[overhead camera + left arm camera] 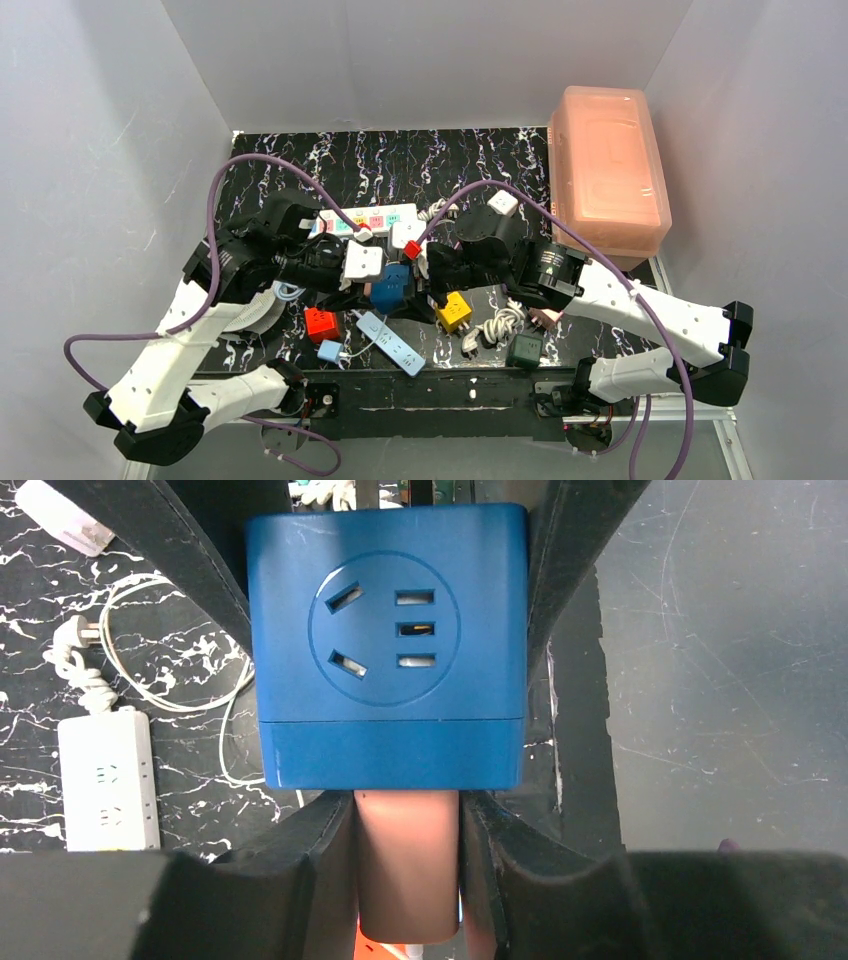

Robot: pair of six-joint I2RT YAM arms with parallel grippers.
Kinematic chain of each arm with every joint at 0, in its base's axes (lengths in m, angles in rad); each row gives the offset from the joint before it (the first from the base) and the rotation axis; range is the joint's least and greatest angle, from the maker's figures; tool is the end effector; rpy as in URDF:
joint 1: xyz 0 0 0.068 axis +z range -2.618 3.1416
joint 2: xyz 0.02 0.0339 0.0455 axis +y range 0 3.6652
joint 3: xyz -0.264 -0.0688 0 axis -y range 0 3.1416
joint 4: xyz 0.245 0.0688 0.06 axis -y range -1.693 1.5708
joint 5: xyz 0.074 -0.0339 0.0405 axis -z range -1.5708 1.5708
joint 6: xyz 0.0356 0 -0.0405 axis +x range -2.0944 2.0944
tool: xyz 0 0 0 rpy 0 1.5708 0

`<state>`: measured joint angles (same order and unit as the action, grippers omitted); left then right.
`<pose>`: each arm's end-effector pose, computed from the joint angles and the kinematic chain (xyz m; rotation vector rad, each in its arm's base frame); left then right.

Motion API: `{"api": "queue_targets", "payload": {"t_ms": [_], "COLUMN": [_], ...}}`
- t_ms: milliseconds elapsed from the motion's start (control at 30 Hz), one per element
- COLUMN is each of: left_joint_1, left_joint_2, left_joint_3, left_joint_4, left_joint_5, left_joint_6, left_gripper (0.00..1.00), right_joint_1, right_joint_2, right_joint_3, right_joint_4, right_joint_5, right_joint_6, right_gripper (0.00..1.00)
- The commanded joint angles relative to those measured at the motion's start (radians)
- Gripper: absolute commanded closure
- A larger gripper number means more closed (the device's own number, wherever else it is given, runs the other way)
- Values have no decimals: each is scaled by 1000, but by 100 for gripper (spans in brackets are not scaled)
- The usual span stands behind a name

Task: Pull the plug off the socket
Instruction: Remove the plug from the socket.

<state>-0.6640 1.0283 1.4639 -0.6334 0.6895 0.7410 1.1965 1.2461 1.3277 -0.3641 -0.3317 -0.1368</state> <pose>0.1278 -0.1288 0.4774 1.4657 0.9647 -0.5509 0.0910 0.2634 0.4135 -1.4020 1.3844 1.0244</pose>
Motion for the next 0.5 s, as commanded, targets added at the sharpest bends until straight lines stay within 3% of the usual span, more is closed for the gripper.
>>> {"api": "queue_targets", "payload": {"t_ms": [0, 67, 133, 233, 267, 467], "left_joint_1": [-2, -2, -2, -2, -2, -1], "left_joint_2": [-23, -21, -22, -30, -30, -34], "left_joint_3": [-30, -26, -19, -12, -1, 35], "left_joint_4": [-66, -66, -66, -65, -65, -65], "left_joint_5": [1, -4, -8, -9, -13, -29], "left_joint_6": [73, 75, 81, 102, 103, 101], "left_gripper": [84, 100, 100, 100, 100, 100], "right_joint_1": [12, 12, 13, 13, 13, 12], "right_joint_2": [-37, -34, -29, -28, -30, -71], "right_joint_3": [37, 37, 37, 36, 36, 28], "right_joint_4": [119, 119, 109, 80, 67, -41], "right_joint_5": [-24, -30, -42, -50, -52, -31], "right_joint_6": [23, 27, 33, 52, 57, 42], "right_gripper": [99, 99, 93, 41, 30, 20]}}
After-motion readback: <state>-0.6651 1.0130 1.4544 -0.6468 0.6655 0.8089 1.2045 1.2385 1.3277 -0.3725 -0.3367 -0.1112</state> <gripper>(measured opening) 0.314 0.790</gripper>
